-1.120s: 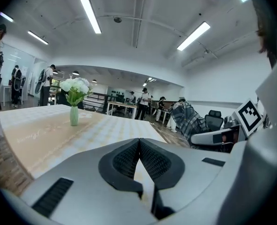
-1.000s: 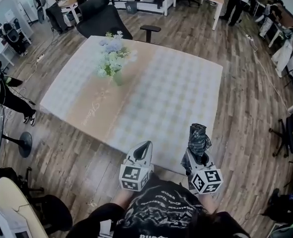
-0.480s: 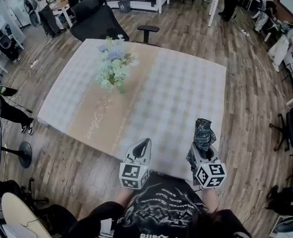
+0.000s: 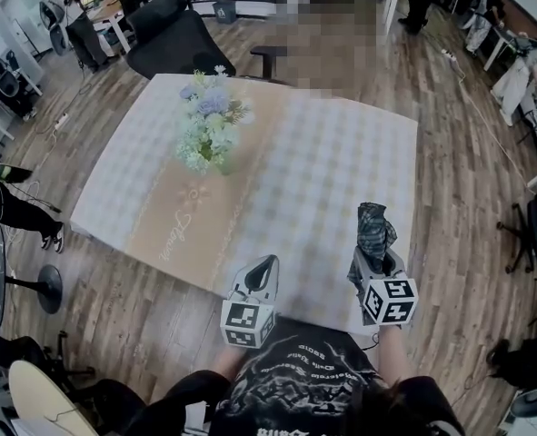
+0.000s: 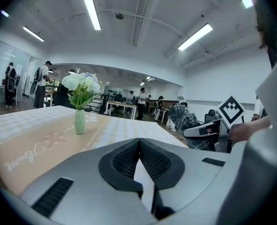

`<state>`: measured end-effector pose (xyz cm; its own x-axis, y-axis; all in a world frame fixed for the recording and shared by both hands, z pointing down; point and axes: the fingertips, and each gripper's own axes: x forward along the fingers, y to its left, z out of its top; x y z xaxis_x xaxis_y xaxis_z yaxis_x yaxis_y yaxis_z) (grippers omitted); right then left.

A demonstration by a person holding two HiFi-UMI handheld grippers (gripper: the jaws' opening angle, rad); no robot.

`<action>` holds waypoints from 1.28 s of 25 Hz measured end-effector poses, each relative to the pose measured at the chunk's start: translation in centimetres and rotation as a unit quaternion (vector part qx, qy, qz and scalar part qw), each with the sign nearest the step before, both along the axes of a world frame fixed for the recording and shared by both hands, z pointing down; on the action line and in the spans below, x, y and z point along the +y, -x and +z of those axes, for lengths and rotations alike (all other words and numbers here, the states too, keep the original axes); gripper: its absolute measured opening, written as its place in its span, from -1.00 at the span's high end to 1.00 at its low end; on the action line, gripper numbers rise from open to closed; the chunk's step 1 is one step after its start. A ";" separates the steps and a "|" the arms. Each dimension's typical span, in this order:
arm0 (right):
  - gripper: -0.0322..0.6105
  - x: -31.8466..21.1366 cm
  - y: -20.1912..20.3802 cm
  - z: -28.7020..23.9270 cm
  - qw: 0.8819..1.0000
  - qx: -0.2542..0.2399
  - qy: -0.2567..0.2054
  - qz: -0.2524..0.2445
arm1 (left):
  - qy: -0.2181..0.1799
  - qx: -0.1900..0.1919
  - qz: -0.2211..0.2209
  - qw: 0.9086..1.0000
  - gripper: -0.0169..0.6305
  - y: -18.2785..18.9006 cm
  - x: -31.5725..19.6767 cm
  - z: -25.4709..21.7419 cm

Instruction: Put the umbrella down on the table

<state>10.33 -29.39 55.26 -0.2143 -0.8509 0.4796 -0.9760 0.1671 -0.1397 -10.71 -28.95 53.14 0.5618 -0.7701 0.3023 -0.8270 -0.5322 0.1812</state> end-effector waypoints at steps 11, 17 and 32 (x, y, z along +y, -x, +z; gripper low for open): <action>0.31 -5.6 -0.4 2.4 0.998 0.030 0.049 -0.020 | -0.002 -0.006 -0.014 1.000 0.89 0.8 -1.5 0.1; 0.31 -9.2 0.5 3.9 0.995 0.060 0.071 -0.047 | -0.005 -0.008 -0.020 1.000 0.89 1.2 -3.2 -0.1; 0.31 -13.3 -1.7 10.3 0.974 0.109 0.186 -0.065 | 0.009 -0.010 0.007 1.000 0.89 -0.8 -4.3 0.3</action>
<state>12.02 -42.70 65.59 -0.1671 -0.5819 0.7959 -0.9632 0.2686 -0.0058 -9.90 -33.27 53.48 0.5660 -0.7566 0.3274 -0.8232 -0.5403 0.1744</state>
